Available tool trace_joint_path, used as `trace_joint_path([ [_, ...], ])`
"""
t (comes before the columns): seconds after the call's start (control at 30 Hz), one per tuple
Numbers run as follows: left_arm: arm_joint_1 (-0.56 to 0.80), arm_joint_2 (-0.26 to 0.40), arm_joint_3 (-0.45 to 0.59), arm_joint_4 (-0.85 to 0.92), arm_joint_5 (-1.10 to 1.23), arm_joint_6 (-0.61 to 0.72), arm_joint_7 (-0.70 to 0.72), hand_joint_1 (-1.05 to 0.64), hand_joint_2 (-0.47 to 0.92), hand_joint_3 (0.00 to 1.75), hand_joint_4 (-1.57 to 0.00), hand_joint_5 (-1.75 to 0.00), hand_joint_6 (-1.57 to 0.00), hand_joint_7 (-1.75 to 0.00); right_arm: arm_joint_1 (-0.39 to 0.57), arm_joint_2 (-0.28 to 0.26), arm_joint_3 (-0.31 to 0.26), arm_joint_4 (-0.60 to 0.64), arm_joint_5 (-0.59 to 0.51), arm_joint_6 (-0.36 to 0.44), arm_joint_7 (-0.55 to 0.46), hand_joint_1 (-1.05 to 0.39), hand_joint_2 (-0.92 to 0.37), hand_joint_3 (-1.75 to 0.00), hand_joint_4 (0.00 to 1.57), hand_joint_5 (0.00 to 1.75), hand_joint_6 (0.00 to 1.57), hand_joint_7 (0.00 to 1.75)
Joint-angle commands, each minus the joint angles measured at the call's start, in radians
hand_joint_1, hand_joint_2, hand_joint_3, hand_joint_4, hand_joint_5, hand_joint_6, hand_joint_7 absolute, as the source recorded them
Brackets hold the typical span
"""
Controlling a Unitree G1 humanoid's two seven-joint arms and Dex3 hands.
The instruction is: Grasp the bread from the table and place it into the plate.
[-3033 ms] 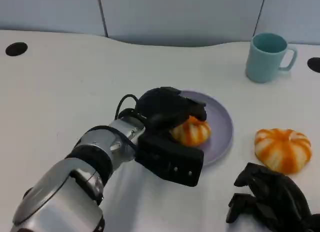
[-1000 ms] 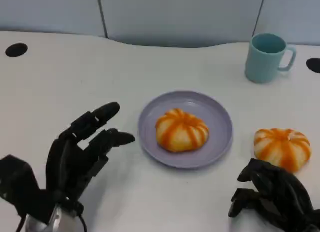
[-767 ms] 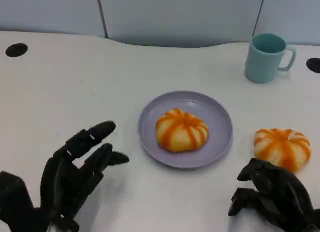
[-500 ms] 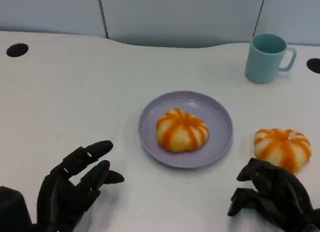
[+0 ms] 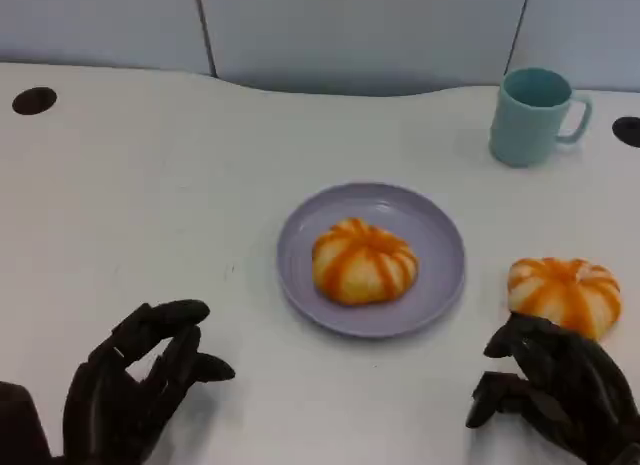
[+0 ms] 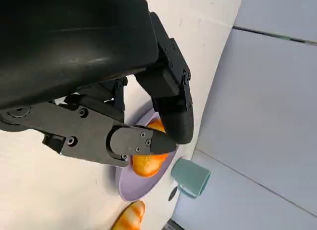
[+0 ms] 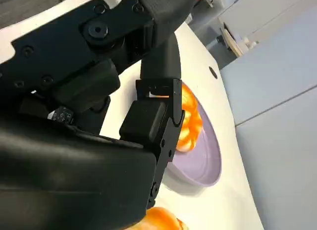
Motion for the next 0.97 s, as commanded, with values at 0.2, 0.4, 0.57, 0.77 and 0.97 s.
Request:
trace_joint_path([
  [0.2, -0.010, 0.013, 0.001, 0.017, 0.016, 0.001, 0.013, -0.29, 0.92, 0.34, -0.70, -1.48, -0.63, -1.18, -0.005, -0.033, -0.012, 0.032, 0.002, -0.038, 0.028, -0.89, -0.75, 0.00, 1.42, 0.85, 1.21, 0.86],
  [0.4, -0.025, 0.017, 0.010, 0.020, 0.001, 0.017, 0.009, -0.30, 0.92, 0.32, -0.69, -1.47, -0.63, -1.17, -0.012, -0.034, -0.013, 0.041, 0.006, -0.033, 0.025, -0.87, -0.76, -0.01, 1.41, 0.86, 1.22, 0.84],
  [0.57, -0.031, 0.010, 0.010, 0.030, 0.001, 0.011, 0.011, -0.29, 0.92, 0.32, -0.73, -1.44, -0.67, -1.13, -0.020, -0.037, -0.013, 0.056, -0.002, -0.041, 0.020, -0.88, -0.77, -0.01, 1.42, 0.85, 1.22, 0.85],
  [0.77, -0.039, 0.013, 0.014, 0.039, -0.009, 0.006, 0.000, -0.30, 0.92, 0.29, -0.72, -1.47, -0.66, -1.13, -0.029, -0.042, -0.015, 0.073, 0.003, -0.040, 0.032, -0.87, -0.77, -0.01, 1.42, 0.84, 1.21, 0.86],
  [0.97, -0.048, 0.021, 0.015, 0.051, -0.008, 0.002, -0.006, -0.29, 0.92, 0.30, -0.69, -1.48, -0.64, -1.15, -0.032, -0.039, -0.016, 0.073, 0.005, -0.036, 0.027, -0.88, -0.75, 0.00, 1.42, 0.85, 1.20, 0.87],
])
